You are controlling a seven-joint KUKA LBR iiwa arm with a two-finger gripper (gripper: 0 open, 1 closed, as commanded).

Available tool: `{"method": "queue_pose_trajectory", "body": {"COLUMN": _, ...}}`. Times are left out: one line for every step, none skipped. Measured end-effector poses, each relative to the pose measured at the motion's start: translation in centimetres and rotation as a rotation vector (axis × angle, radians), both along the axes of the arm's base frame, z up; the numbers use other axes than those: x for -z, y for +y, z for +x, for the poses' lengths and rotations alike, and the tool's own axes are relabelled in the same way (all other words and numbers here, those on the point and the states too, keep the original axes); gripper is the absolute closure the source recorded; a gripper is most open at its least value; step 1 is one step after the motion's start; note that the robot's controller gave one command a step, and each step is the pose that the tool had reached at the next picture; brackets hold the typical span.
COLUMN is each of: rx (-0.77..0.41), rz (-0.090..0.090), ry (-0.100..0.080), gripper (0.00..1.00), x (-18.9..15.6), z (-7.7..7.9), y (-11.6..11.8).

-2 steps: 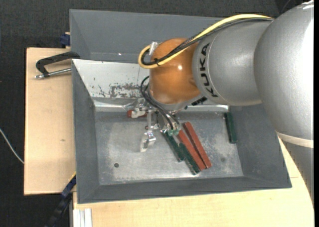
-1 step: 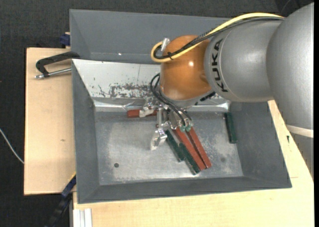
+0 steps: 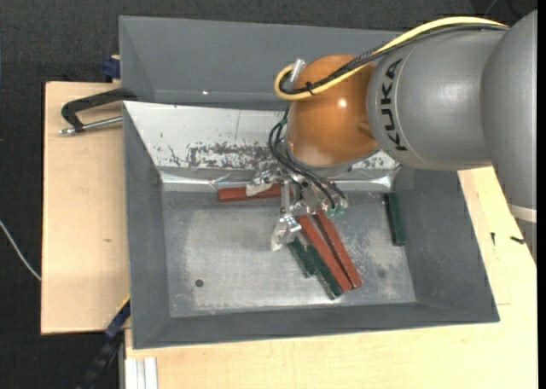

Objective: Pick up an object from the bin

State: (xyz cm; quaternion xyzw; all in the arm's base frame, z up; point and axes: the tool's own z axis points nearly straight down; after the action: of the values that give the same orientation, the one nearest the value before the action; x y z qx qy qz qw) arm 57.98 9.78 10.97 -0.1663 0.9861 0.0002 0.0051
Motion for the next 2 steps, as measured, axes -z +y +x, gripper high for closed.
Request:
{"method": "queue_pose_trajectory", "body": {"rx": -0.088, "rz": -0.001, "ry": 0.008, "gripper": 0.0, "x": 1.3, "z": -2.6, "y": -3.5}}
{"method": "queue_pose_trajectory", "body": {"rx": -0.219, "rz": -0.002, "ry": 0.008, "gripper": 0.0, "x": -1.1, "z": -1.7, "y": -4.8}}
